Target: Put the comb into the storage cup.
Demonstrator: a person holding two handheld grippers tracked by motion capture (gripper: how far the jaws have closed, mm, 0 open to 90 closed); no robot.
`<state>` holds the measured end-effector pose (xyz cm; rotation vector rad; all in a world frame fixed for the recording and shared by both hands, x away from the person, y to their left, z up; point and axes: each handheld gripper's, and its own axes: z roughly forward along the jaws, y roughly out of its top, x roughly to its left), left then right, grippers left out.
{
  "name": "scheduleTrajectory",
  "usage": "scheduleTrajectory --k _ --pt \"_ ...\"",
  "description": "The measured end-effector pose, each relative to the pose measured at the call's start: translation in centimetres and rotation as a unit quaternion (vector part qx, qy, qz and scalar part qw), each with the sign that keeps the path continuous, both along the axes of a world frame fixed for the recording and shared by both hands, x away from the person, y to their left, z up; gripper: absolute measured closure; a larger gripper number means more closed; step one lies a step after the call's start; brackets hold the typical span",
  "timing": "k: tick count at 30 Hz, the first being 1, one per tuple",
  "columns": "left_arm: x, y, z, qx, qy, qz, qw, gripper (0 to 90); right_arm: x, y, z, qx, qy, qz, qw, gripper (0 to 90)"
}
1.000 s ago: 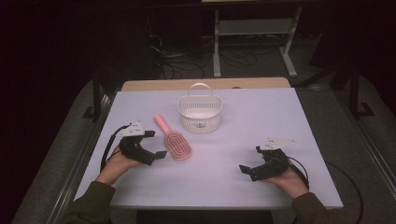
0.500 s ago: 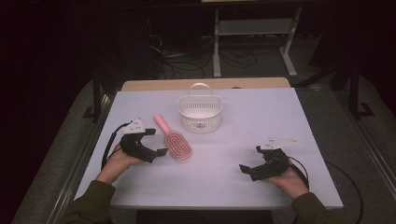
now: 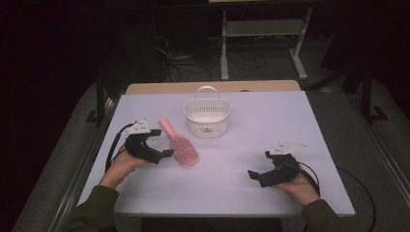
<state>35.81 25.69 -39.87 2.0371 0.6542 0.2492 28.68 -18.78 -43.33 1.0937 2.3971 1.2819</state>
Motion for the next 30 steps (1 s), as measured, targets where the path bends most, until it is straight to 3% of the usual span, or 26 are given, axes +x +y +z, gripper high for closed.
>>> scheduleTrajectory --k 19,30 --pt "1.7 0.4 0.7 -0.013 0.001 0.010 0.9999 0.5 0.0 0.1 0.0 0.001 0.001 0.001 1.0000 0.0" --pt "2.9 0.7 1.1 -0.008 -0.005 0.022 0.9997 2.2 0.0 0.0 0.0 0.003 0.001 0.001 1.0000 0.0"
